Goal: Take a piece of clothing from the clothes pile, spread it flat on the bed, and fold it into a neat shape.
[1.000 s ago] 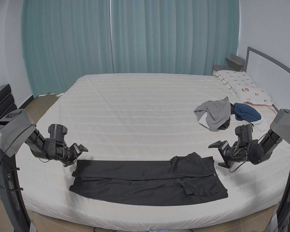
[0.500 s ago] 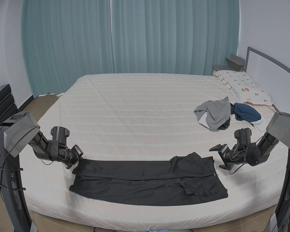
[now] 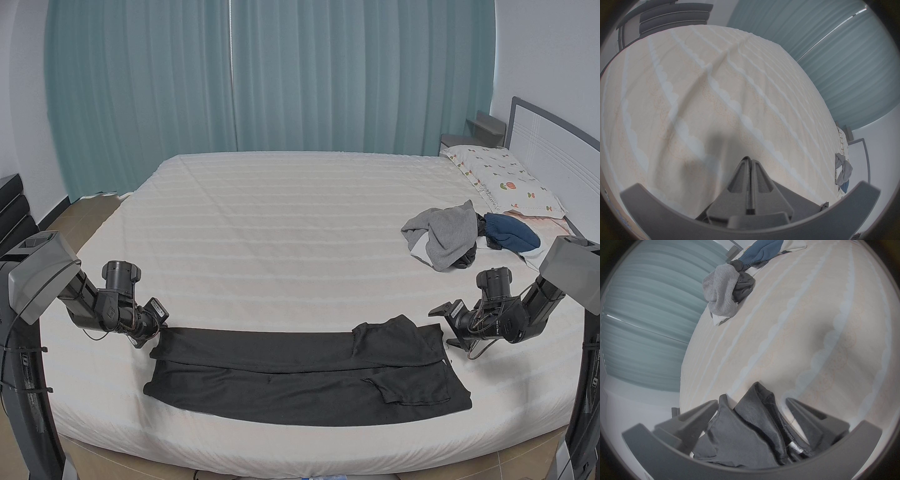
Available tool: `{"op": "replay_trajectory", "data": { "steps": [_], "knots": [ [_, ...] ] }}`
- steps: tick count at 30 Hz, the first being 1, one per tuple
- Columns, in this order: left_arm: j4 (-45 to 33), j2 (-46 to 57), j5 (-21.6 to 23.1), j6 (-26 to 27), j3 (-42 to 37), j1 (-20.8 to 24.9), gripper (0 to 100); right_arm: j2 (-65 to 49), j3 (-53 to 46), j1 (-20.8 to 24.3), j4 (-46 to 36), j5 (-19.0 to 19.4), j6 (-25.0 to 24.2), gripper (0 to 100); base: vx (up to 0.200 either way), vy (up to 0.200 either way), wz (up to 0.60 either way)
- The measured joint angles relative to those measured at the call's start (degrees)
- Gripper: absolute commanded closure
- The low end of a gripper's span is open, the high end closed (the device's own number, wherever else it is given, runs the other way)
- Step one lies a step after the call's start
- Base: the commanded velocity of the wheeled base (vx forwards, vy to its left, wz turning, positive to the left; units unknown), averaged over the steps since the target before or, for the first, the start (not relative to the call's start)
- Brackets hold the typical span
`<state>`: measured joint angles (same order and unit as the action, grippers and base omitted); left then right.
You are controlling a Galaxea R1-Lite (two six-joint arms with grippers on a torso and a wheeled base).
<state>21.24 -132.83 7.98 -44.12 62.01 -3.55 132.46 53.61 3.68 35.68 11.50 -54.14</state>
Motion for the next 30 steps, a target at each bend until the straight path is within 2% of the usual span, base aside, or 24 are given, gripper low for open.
{"op": "replay_trajectory", "data": {
  "steps": [18,19,30],
  "knots": [
    [-0.24,-0.06,0.04,0.0,0.05,0.07,100,0.95,1.38,-0.71,0.09,-0.79,-0.02,100,0.0,0.0,0.0],
    [-0.28,-0.06,0.06,0.0,0.05,0.07,100,0.95,1.37,-0.71,0.09,-0.77,-0.02,0,0.0,0.0,0.0],
    [-0.16,0.0,0.27,-0.11,-0.28,0.02,100,-0.13,0.0,-0.77,0.11,-0.12,-0.63,0,0.0,0.0,0.0]
  ]
}}
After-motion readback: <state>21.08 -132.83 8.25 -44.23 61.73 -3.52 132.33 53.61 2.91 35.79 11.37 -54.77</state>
